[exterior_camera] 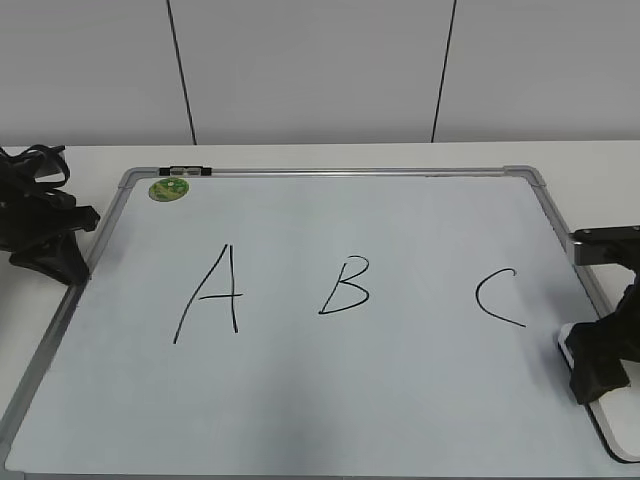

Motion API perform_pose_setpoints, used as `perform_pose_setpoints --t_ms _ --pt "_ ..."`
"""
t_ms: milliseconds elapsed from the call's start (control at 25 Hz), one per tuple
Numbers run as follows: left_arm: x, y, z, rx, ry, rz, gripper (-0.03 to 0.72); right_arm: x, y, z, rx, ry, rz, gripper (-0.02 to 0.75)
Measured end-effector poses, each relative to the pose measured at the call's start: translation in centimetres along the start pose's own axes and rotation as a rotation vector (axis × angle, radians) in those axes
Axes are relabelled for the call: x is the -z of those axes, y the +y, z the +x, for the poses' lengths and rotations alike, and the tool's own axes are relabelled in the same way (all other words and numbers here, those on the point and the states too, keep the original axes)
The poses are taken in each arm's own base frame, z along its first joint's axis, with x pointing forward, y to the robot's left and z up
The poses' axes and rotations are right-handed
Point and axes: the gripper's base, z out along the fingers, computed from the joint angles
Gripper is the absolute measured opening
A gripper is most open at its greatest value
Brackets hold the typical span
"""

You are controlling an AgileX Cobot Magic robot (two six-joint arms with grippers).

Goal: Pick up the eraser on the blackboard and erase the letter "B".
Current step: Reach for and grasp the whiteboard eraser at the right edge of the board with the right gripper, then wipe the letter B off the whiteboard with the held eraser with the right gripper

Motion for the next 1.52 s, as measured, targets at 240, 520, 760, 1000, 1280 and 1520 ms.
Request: perform_pose_setpoints --t_ms 240,520,760,1000,1280,1520 --pt "0.0 0.0 0.0 0.0 0.0 0.0 0.029 0.0 0.0 0.0 -0.004 -0.002 0.0 0.543" --pt "0.0 0.0 0.0 0.001 0.0 0.001 0.029 0.0 0.0 0.0 -0.005 -0.002 0.0 0.543" --pt "0.0 0.0 0.0 0.001 0.0 0.001 0.029 1.3 0.0 -0.1 -0.003 -0.027 0.001 0.542" --pt "0.0 0.0 0.0 0.001 0.0 0.001 0.029 3.5 0.1 -0.8 0.0 -0.045 -0.005 0.541" --pt "0.0 0.0 0.0 0.003 -0.001 0.003 0.029 6.0 2.7 -2.5 0.107 -0.063 -0.025 0.541" --pt "0.0 0.0 0.0 0.002 0.0 0.003 0.029 8.5 7.0 -4.5 0.235 -0.12 -0.051 0.541"
